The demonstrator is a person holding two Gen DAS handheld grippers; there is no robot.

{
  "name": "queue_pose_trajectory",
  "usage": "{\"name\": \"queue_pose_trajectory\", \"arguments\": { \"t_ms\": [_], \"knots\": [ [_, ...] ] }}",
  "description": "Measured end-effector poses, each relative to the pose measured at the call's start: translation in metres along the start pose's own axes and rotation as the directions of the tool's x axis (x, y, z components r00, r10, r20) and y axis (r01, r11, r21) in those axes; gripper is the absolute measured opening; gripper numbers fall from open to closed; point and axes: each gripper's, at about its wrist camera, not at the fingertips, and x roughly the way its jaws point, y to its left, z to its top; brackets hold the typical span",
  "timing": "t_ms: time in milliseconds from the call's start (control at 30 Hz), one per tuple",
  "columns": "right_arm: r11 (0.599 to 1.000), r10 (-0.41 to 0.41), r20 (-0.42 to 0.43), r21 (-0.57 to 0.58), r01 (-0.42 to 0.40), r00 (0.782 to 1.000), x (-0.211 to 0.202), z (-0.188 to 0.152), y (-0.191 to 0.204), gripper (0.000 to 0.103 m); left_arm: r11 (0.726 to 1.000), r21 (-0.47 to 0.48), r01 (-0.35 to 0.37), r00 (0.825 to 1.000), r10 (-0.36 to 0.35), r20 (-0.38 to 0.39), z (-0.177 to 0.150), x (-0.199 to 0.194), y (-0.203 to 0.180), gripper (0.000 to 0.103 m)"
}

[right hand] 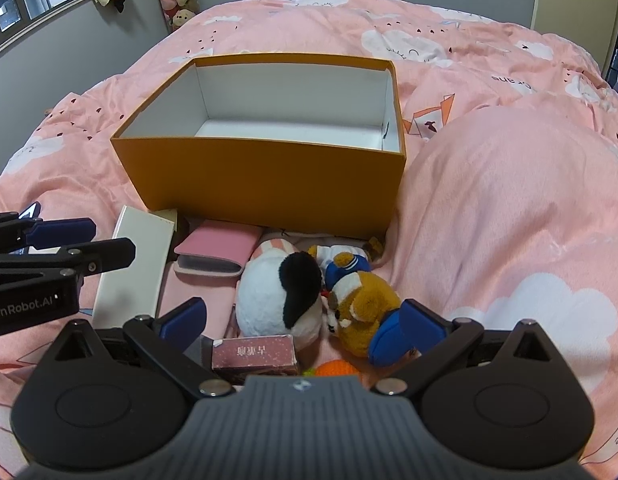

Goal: Organize objects
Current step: 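Grasp the white rectangular case with the left gripper while the right gripper approaches the gold cube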

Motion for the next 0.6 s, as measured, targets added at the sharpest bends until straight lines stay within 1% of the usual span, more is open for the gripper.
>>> {"name": "queue_pose_trajectory", "arguments": {
  "t_ms": [600],
  "knots": [
    [1.000, 0.006, -0.014, 0.003, -0.006, 1.000, 0.0009, 0.0011, -0.0021, 0.102, 1.000, 0.011, 0.004, 1.000, -0.004, -0.009, 0.0015, -0.0006, -0.0018, 0.057]
  ]
}}
